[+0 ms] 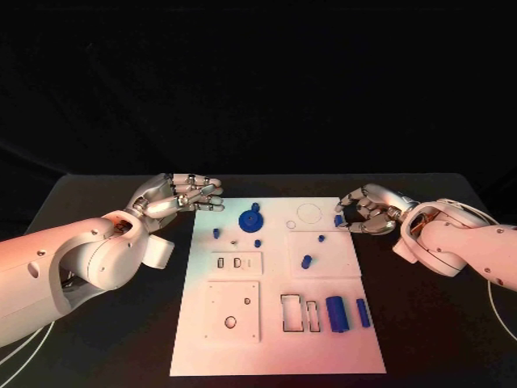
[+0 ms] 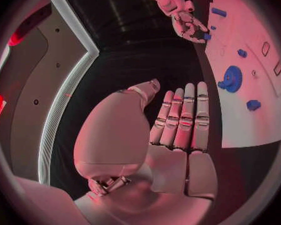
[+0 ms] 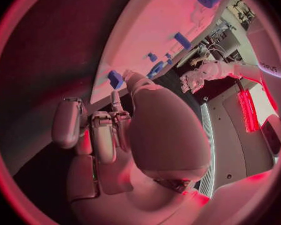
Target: Assemble the parts on the task board
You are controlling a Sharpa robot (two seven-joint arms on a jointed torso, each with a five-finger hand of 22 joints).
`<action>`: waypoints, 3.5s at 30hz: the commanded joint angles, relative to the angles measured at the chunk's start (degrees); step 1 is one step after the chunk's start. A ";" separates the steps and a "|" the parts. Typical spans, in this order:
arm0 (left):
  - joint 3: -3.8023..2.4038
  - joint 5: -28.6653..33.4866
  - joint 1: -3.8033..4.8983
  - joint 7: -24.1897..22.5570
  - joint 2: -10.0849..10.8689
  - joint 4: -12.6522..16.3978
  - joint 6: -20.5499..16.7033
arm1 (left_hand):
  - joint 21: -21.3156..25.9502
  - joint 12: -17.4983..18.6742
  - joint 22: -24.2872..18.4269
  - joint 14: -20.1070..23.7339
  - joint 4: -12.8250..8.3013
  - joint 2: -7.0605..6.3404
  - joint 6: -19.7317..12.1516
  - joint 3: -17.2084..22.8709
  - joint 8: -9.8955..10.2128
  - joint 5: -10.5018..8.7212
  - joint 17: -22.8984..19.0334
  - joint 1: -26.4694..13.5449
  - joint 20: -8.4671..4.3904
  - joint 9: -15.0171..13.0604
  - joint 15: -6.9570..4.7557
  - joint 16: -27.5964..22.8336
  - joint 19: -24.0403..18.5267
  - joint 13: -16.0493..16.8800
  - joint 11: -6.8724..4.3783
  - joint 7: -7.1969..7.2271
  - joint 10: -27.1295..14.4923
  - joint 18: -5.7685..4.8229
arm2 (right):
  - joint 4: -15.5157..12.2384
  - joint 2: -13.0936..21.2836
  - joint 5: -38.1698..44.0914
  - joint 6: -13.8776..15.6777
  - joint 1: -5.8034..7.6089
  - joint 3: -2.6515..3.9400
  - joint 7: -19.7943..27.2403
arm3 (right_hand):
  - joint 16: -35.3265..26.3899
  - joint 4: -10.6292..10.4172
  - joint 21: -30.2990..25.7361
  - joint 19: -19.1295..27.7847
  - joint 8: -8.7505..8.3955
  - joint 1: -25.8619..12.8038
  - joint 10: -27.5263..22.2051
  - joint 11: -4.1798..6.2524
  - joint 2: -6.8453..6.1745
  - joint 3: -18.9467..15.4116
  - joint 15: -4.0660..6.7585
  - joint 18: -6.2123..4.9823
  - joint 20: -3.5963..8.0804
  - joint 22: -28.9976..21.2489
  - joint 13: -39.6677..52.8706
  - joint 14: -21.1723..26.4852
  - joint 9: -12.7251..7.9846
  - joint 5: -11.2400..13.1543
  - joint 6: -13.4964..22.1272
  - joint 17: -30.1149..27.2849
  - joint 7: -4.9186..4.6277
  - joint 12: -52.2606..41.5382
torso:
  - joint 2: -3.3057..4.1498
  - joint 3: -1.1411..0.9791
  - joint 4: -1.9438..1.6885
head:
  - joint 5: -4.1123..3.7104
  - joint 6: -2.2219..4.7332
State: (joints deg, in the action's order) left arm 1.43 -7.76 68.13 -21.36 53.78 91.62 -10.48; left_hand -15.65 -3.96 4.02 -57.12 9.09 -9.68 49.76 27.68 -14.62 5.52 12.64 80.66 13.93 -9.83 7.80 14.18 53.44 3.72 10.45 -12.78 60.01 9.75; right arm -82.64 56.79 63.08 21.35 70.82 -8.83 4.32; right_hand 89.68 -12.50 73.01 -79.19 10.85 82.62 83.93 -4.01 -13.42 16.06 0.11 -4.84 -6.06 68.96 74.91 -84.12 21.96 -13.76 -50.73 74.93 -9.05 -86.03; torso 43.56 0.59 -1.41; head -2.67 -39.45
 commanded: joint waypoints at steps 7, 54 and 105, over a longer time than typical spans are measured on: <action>-0.04 0.13 0.01 -0.41 -0.02 0.13 1.04 | 0.33 0.27 -0.07 0.32 -0.15 0.00 -0.44 0.06 0.26 -0.26 0.05 -0.38 -0.06 -0.06 0.09 -0.36 -0.29 0.08 0.04 -0.90 -0.35 0.75 | 0.32 -0.68 1.55 -0.48 -0.43 -0.01 -0.29 | -0.16 -0.24 0.00 0.04 -0.07 -0.12 3.16 -0.26 0.76 0.27 -0.23 -0.05 0.00 0.36 11.43 -5.48 0.26 0.15 -1.02 13.24 -0.12 -0.02 | -0.01 -0.04 0.08 | 0.17 -0.12; -0.04 0.12 0.02 -0.25 0.14 0.13 1.03 | 0.38 0.26 -0.06 0.32 -0.22 -0.01 -0.47 0.09 0.28 -0.28 0.15 -0.47 -0.04 -0.09 0.10 -0.46 -0.29 0.08 0.06 -0.94 -0.39 0.76 | 0.56 -1.53 2.64 2.95 -0.67 0.01 -1.12 | 0.14 2.24 1.28 -1.03 1.07 0.22 4.29 1.39 4.35 9.70 1.27 0.32 1.34 2.53 12.73 -5.73 1.36 0.09 -7.05 14.39 1.71 -1.41 | -0.01 -0.13 0.02 | 0.08 -0.82; -0.04 0.11 0.01 -0.35 -1.49 -1.63 1.37 | 0.44 0.24 -0.05 0.31 -0.23 0.05 -0.50 0.11 0.30 -0.28 0.28 -0.67 -0.01 -0.13 0.12 -0.57 -0.29 0.10 0.08 -0.96 -0.43 0.76 | -12.93 -20.39 23.33 4.03 -4.28 -0.02 -24.25 | 0.08 2.02 0.76 -0.95 2.14 -4.88 4.02 2.15 3.54 11.26 1.84 0.22 1.85 2.37 12.31 -5.69 2.65 0.35 -8.19 14.18 2.59 -0.91 | -0.70 0.25 0.07 | 3.73 -2.76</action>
State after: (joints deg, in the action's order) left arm 1.43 -7.76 68.11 -21.25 52.38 89.82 -10.15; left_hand -15.42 -3.96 4.02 -57.12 9.09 -9.68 49.77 27.68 -14.62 5.52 12.87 80.66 13.92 -9.88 7.80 13.96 53.44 3.72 10.45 -12.78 60.01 9.75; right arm -95.65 36.57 82.81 26.19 66.65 -8.84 -18.79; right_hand 89.68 -10.45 74.17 -80.11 12.88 78.01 83.83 -2.25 -9.88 27.15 1.65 -4.84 -4.71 71.31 74.92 -84.04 23.77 -13.29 -57.64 74.92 -7.43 -87.14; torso 42.80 0.87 -1.27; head 0.97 -42.12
